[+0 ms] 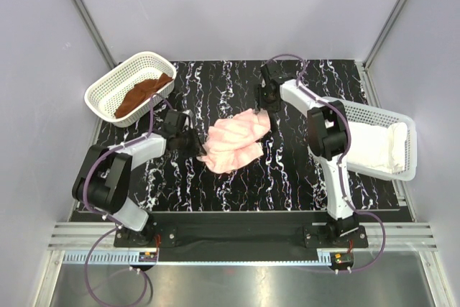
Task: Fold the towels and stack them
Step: Flatten out the crumpled towel
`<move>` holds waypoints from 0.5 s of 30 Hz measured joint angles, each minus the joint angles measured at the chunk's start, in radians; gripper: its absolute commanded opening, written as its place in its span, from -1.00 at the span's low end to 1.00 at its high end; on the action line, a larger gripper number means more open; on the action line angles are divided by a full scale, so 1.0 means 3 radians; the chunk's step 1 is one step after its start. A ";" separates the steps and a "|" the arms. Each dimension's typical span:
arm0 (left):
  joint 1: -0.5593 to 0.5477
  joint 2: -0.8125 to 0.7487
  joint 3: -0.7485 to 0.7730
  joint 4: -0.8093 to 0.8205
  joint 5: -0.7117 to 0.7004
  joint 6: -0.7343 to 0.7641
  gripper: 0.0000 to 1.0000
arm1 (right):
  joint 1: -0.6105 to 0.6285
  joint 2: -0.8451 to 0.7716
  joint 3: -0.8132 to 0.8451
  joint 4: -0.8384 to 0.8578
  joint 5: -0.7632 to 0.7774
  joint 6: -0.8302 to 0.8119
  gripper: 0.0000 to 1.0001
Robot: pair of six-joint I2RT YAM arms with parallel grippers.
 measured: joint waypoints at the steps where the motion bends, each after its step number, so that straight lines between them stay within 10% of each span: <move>1: 0.0000 0.0100 0.0108 -0.0032 0.0005 0.0018 -0.69 | 0.0004 0.0025 -0.0001 0.0000 -0.0009 -0.0015 0.06; 7: -0.0001 0.0326 0.0760 -0.0380 0.0004 0.0242 -1.00 | 0.0005 0.0086 0.0005 -0.0017 -0.0003 -0.0084 -0.95; 15: -0.0001 -0.0085 0.1607 -0.1003 -0.0301 0.0600 -1.00 | 0.0005 -0.0478 -0.0186 -0.0267 0.0165 -0.0085 -1.00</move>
